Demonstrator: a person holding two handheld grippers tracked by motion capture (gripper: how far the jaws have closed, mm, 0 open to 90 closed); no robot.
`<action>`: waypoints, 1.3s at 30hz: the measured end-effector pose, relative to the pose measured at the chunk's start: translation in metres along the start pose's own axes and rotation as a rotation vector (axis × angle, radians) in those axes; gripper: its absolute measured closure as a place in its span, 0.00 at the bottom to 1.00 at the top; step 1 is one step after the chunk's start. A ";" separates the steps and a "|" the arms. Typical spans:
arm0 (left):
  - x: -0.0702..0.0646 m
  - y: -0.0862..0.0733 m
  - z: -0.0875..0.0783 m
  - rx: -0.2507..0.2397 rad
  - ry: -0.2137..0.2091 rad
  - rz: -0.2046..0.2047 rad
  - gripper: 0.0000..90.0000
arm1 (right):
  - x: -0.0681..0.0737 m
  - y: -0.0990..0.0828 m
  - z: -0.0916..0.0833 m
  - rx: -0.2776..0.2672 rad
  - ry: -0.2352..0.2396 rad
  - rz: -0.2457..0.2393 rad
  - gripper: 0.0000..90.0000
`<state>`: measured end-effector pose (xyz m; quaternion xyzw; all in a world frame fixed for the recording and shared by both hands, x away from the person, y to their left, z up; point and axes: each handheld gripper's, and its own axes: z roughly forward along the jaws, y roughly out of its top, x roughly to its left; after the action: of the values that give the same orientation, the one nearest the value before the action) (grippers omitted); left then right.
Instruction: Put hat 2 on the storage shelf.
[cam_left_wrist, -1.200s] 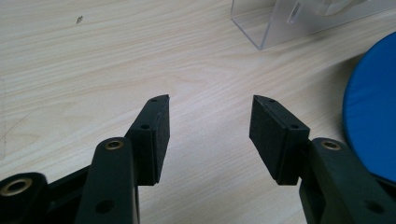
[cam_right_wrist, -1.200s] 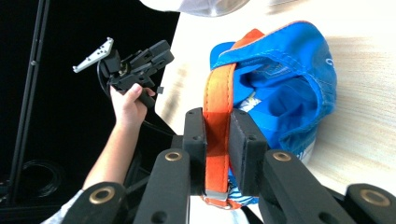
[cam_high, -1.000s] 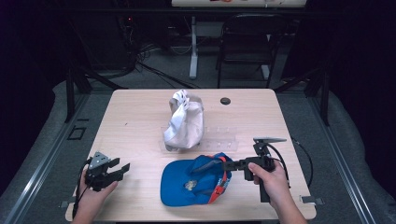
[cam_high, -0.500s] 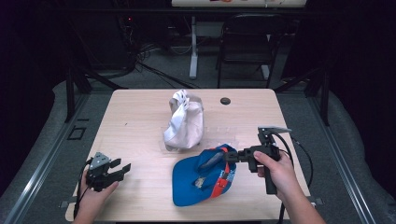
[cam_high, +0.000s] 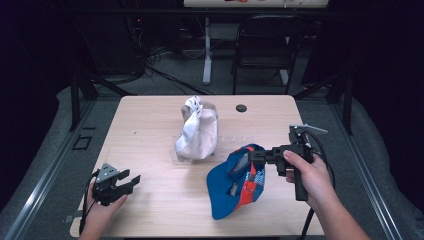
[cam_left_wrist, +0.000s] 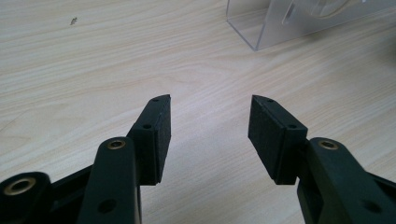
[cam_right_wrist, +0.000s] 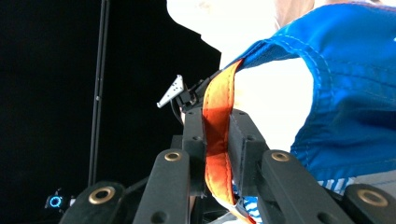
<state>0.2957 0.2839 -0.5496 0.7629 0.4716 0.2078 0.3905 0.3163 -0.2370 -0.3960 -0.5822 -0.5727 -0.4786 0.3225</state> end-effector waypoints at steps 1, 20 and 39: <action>0.000 0.000 0.000 -0.001 0.000 -0.002 0.55 | 0.002 0.000 -0.002 -0.001 -0.001 -0.003 0.87; -0.001 0.000 0.000 0.007 -0.001 0.003 0.55 | 0.039 0.025 -0.054 -0.148 -0.041 -0.003 0.87; 0.000 0.000 0.000 0.012 -0.001 0.009 0.54 | 0.061 0.072 -0.045 -0.221 -0.046 -0.011 0.87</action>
<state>0.2960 0.2839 -0.5495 0.7673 0.4693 0.2064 0.3853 0.3708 -0.2666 -0.3120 -0.6218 -0.5269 -0.5271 0.2406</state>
